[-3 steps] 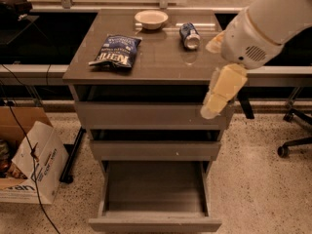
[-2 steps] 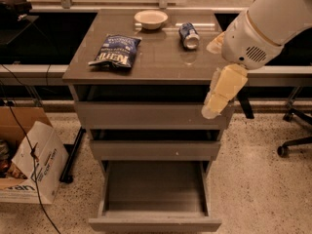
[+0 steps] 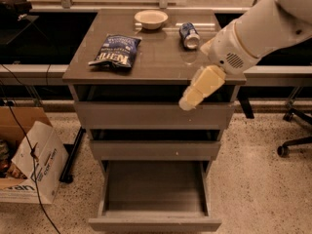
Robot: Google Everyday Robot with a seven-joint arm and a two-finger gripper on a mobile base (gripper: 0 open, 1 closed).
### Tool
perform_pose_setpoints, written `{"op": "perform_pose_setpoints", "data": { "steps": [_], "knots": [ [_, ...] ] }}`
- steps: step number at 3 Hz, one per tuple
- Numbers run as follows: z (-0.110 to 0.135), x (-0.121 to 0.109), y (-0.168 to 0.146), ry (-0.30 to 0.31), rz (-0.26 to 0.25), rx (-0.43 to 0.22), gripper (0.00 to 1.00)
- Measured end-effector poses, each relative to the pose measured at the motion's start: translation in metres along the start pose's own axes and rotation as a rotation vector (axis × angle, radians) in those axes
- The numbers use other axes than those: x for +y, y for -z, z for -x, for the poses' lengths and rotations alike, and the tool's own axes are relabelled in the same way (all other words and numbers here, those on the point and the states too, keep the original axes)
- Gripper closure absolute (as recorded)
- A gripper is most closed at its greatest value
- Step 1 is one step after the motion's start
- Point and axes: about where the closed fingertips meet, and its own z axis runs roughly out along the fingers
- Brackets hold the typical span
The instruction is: Place blue chip bag into bottom drawer
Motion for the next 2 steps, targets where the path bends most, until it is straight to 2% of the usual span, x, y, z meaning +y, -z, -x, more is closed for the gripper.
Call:
{"op": "perform_pose_setpoints", "data": {
  "steps": [1,2],
  "knots": [
    [0.029,-0.031,-0.030,-0.056,-0.052,-0.142,0.00],
    [0.067,-0.070,-0.072,-0.103,-0.055,-0.308,0.00]
  ]
}}
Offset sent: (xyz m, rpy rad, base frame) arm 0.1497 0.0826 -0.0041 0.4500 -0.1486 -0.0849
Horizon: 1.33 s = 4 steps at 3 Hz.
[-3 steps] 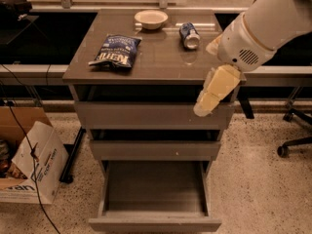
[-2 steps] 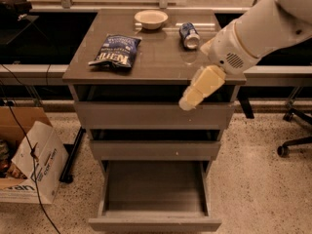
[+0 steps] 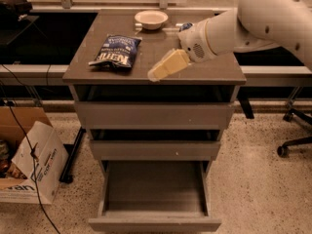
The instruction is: Place blue chip bag into bottom drawer
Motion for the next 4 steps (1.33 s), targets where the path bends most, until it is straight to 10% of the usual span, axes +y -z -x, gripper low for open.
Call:
{"op": "perform_pose_setpoints", "data": {
  "steps": [4],
  "knots": [
    [0.018,-0.021,-0.091,-0.095,0.025,-0.123,0.00]
  ]
}}
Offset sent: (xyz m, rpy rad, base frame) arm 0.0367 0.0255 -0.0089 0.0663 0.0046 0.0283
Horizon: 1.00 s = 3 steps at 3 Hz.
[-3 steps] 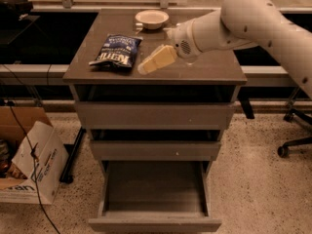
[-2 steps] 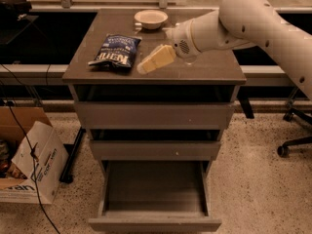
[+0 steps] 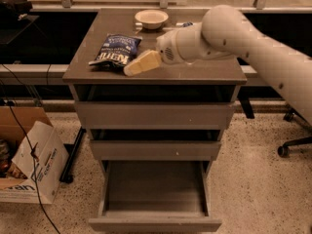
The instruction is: Place blue chip bag into bottom drawer
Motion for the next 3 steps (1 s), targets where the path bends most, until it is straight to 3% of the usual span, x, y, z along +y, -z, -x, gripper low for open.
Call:
{"op": "perform_pose_setpoints", "data": {
  "steps": [2,3],
  "knots": [
    [0.007,-0.003,-0.083,-0.060,0.043,-0.118,0.00],
    [0.014,-0.010,-0.119,-0.092,0.038,-0.183,0.00]
  ]
}}
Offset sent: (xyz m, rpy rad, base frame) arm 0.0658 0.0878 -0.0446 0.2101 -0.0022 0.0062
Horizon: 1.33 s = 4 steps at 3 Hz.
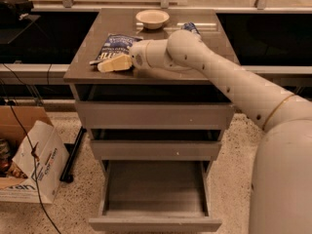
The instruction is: Place blue chip bag into bottom drawer
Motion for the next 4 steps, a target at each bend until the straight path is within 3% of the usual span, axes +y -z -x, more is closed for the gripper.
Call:
{"op": "perform_pose_setpoints", "data": {
  "steps": [1,2,4],
  "knots": [
    [0.003,-0.010,-0.023,-0.025,-0.027,-0.047,0.19],
    [0.004,-0.020,-0.031,-0.038,-0.073,-0.072,0.50],
    [0.029,-0.018,-0.007,0.022,-0.141,-0.104,0.96]
  ]
}}
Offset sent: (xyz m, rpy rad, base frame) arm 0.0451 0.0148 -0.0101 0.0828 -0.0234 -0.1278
